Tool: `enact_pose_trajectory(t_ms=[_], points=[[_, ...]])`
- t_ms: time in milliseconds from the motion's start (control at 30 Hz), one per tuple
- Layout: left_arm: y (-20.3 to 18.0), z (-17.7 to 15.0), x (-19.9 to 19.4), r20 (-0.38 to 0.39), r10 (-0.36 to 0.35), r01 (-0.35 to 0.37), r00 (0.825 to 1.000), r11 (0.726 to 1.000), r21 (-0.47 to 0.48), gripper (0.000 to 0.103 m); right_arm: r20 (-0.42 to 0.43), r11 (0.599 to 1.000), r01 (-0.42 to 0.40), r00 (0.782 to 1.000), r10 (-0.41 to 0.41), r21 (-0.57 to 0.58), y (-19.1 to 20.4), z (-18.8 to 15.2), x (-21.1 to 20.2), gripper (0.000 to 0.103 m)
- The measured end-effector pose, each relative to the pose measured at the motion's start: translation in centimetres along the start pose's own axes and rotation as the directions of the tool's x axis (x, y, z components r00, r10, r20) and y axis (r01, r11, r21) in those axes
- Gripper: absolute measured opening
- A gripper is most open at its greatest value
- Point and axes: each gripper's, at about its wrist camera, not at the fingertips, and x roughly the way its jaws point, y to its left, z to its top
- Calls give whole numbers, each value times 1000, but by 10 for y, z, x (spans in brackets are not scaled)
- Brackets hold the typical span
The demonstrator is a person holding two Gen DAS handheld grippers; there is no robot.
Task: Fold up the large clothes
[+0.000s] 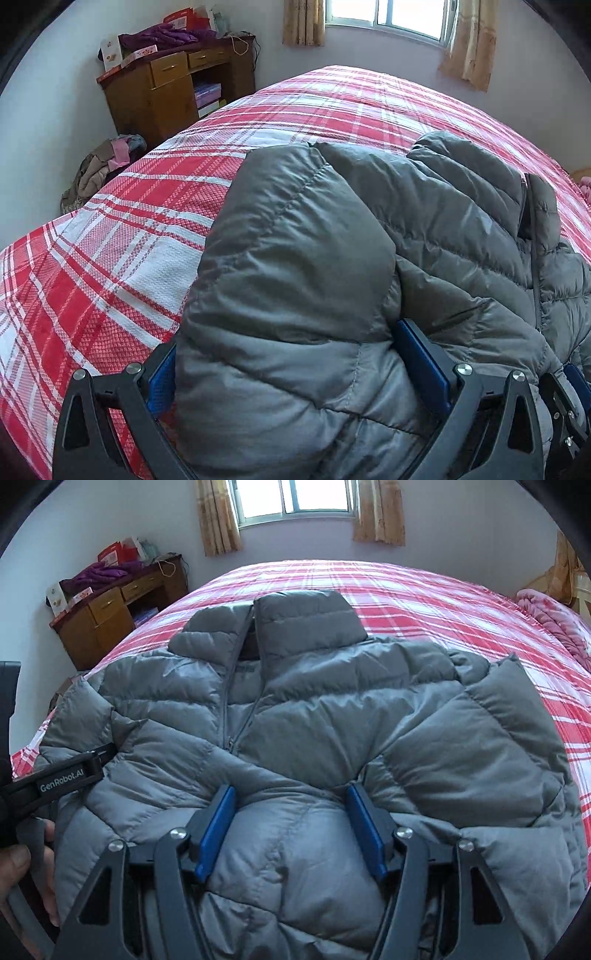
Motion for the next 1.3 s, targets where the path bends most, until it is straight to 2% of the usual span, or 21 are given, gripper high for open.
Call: enact_pose_trajectory(t_ms=[133, 267, 300, 333, 367, 400, 467, 500, 567, 633, 667, 833, 1067, 1233, 1300], points=[[-2, 1, 1, 3, 6, -6, 1000, 1000, 4, 102, 2, 1000, 5, 1000, -5, -3, 1, 1, 2, 66], [0, 7, -13, -38, 15, -15, 999, 1000, 1, 102, -10, 1000, -4, 1000, 4, -15, 3, 4, -1, 66], [2, 7, -23, -30, -15, 15, 999, 1000, -12, 102, -1, 1000, -12, 1000, 12, -17, 0, 5, -10, 66], [4, 6, -39, 7, -78, 78, 997, 997, -18, 102, 26, 1000, -18, 999, 19, -13, -2, 6, -22, 66], [2, 6, -47, 29, -99, 99, 995, 995, -15, 102, 69, 1000, -28, 997, 29, -9, -6, 6, -38, 68], [-1, 5, -53, 36, -106, 106, 994, 994, -11, 102, 104, 1000, -23, 994, 24, -13, -10, 6, -52, 70], [-13, 0, -53, 35, -121, 121, 992, 992, 26, 102, 148, 999, 39, 988, -36, -20, -22, 4, -72, 74], [-22, -5, -47, 25, -89, 87, 996, 994, 66, 102, 151, 998, 62, 987, -59, -18, -27, 3, -74, 75], [-34, -14, -30, -8, -16, 17, 1000, 993, 121, 102, 119, 994, 113, 987, -112, -3, -46, -4, -63, 75], [-36, -19, -21, -17, -18, 20, 1000, 991, 135, 102, 65, 991, 125, 990, -127, 38, -61, -13, -48, 75], [-35, -20, -20, -12, -20, 21, 1000, 991, 129, 102, 49, 993, 106, 993, -108, 52, -66, -16, -41, 76], [-39, -26, -21, 17, 9, -11, 1000, 991, 136, 102, 11, 995, 91, 996, -92, 42, -65, -16, -24, 81], [-38, -28, -21, 21, 14, -17, 1000, 991, 136, 102, -3, 996, 77, 997, -77, 50, -71, -15, -20, 83], [-30, -17, -41, -50, -6, 16, 999, 982, 190, 102, -20, 996, 77, 997, -77, 36, -68, -13, -20, 87], [-20, -7, -65, 9, -40, 37, 999, 980, 193, 102, -61, 997, 74, 995, -74, -4, -66, -9, -23, 87]])
